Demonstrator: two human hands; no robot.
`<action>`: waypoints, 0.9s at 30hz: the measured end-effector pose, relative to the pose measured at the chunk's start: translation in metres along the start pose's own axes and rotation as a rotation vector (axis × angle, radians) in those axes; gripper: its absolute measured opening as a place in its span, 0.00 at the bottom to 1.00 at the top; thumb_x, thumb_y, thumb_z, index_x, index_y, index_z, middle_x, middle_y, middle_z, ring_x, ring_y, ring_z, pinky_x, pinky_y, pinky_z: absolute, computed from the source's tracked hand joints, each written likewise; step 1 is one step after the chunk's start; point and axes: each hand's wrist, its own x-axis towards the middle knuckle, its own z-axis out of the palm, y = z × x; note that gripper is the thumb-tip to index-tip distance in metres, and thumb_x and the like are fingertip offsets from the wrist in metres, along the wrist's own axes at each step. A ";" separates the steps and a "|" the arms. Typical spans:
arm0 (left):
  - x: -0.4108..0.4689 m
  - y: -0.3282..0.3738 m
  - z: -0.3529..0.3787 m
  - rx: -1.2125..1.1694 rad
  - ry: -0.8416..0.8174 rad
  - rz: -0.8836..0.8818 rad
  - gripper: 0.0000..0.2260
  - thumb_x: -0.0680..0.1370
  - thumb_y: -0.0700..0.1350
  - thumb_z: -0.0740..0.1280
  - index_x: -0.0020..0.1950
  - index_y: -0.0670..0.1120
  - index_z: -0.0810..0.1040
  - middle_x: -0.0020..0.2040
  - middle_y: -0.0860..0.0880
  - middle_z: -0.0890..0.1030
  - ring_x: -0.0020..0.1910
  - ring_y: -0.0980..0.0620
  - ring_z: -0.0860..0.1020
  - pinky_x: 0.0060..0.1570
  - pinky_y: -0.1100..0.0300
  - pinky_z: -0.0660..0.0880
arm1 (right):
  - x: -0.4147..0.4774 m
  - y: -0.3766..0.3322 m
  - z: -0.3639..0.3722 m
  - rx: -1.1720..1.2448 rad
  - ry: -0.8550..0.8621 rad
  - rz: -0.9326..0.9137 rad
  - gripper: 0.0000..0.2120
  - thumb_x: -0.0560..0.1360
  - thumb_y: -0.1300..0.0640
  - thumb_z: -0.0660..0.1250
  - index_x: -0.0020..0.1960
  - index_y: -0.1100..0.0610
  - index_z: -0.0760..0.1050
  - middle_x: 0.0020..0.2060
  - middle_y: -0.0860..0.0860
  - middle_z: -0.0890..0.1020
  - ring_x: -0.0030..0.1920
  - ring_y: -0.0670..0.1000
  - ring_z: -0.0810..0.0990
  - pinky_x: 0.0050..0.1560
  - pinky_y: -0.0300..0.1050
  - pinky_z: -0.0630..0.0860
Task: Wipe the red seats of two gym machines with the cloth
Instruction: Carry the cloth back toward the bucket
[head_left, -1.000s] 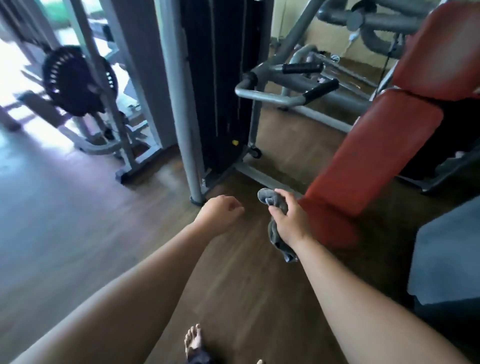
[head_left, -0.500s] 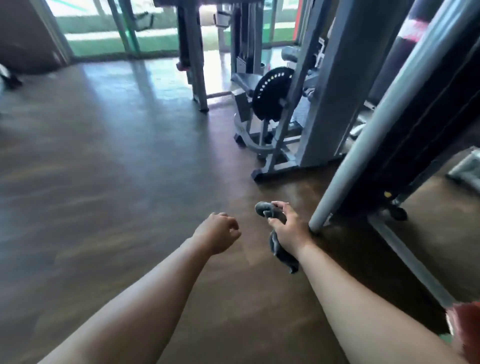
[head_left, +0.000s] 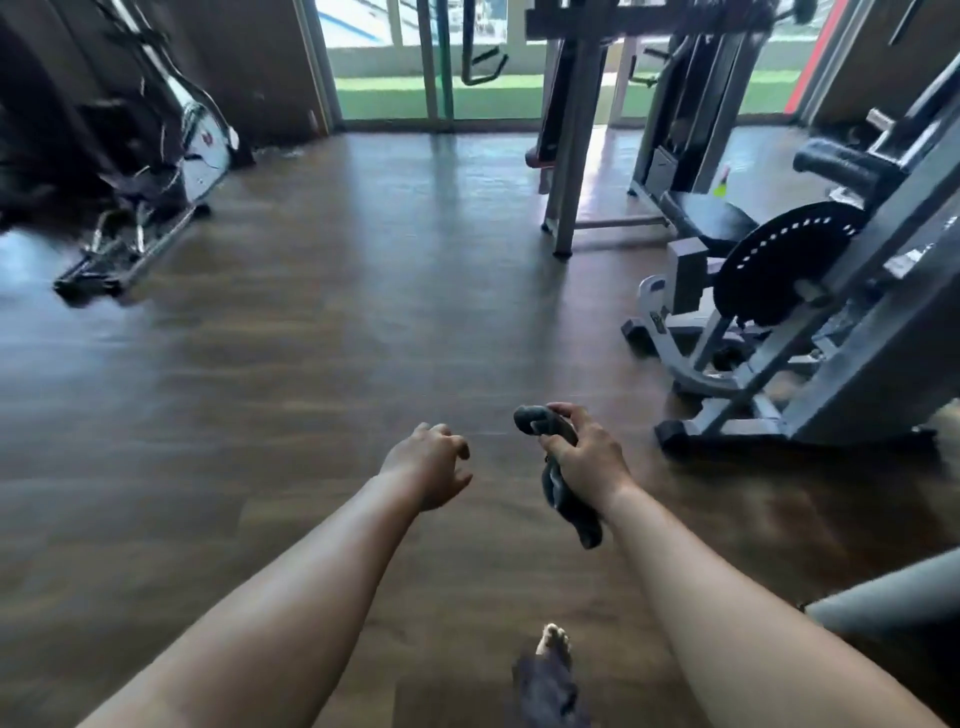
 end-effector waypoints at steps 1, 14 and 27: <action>0.021 -0.011 -0.008 -0.008 0.004 -0.021 0.19 0.81 0.58 0.65 0.70 0.54 0.77 0.69 0.50 0.75 0.72 0.46 0.69 0.68 0.49 0.73 | 0.029 -0.008 0.005 -0.004 -0.018 -0.014 0.19 0.78 0.52 0.69 0.68 0.43 0.74 0.56 0.48 0.82 0.57 0.52 0.79 0.58 0.45 0.73; 0.297 -0.148 -0.145 -0.090 0.075 -0.220 0.18 0.81 0.57 0.65 0.69 0.55 0.78 0.69 0.50 0.75 0.72 0.47 0.70 0.67 0.51 0.73 | 0.378 -0.138 0.061 -0.075 -0.171 -0.085 0.19 0.76 0.52 0.70 0.67 0.43 0.75 0.56 0.51 0.84 0.57 0.55 0.81 0.59 0.47 0.76; 0.629 -0.350 -0.285 -0.052 0.008 -0.218 0.19 0.81 0.58 0.63 0.69 0.56 0.78 0.69 0.50 0.75 0.72 0.47 0.69 0.70 0.51 0.72 | 0.741 -0.271 0.156 0.010 -0.100 -0.024 0.18 0.76 0.52 0.71 0.64 0.42 0.77 0.52 0.50 0.85 0.55 0.53 0.81 0.54 0.44 0.73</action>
